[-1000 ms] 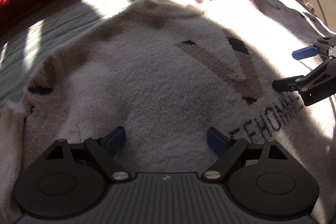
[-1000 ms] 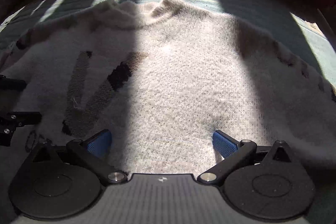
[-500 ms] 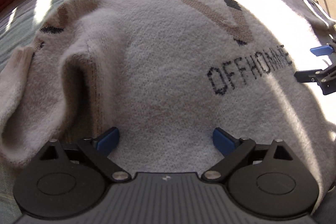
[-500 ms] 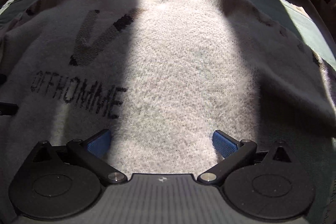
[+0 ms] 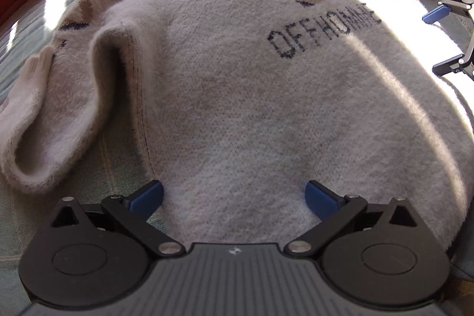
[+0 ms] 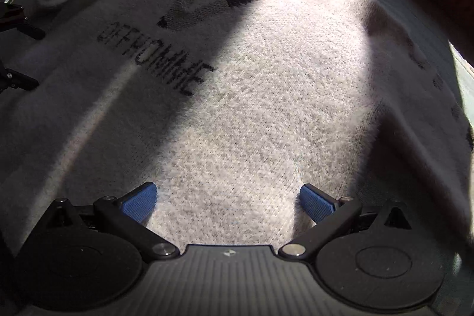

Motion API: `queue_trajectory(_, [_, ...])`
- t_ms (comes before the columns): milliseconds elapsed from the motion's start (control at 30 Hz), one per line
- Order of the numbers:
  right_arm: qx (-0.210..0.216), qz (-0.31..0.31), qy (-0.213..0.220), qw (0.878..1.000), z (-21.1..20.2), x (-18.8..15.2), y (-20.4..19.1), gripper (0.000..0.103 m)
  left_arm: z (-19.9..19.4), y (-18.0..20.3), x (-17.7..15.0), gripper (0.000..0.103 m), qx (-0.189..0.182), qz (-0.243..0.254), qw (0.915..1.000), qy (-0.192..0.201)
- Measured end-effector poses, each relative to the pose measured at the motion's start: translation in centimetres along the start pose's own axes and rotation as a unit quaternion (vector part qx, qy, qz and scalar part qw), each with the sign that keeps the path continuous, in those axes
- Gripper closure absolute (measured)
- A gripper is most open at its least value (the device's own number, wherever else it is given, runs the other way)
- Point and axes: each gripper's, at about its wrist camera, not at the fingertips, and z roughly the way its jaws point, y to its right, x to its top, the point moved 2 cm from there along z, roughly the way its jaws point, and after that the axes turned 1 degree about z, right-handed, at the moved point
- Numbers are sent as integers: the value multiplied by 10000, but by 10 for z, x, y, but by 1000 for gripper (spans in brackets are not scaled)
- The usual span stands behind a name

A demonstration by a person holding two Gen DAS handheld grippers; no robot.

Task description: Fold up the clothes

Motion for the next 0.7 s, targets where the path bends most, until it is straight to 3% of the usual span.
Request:
queue_trajectory(67, [150, -350, 28, 9993, -10, -2, -7, 0, -7, 2, -3, 4, -9, 132, 9999, -45])
queue_trajectory(167, [418, -893, 127, 9950, -23, -3, -21, 0, -22, 27, 6, 4, -149, 1133, 9922, 500])
queue_trajectory(300, [1014, -1764, 536, 9776, -25, 11, -64, 0, -21, 71, 14, 4, -851, 2425, 9623, 893])
queue_trajectory(400, [1359, -2545, 564, 9558, -9, 10, -101, 0, -10, 93, 2, 4, -1091, 3132, 9398, 822])
queue_trajectory(433, [1368, -2754, 514, 9501, -3, 5, -107, 0, -6, 93, -4, 4, -1106, 3268, 9359, 714])
queue_trajectory(533, [1329, -3201, 745, 9351, 1, -21, -101, 0, -3, 74, -25, 2, -1191, 3244, 9364, 609])
queue_trajectory(700, [1215, -2892, 473, 9483, -13, -51, -58, 0, -15, 43, -53, 1, -1096, 3186, 9413, 199])
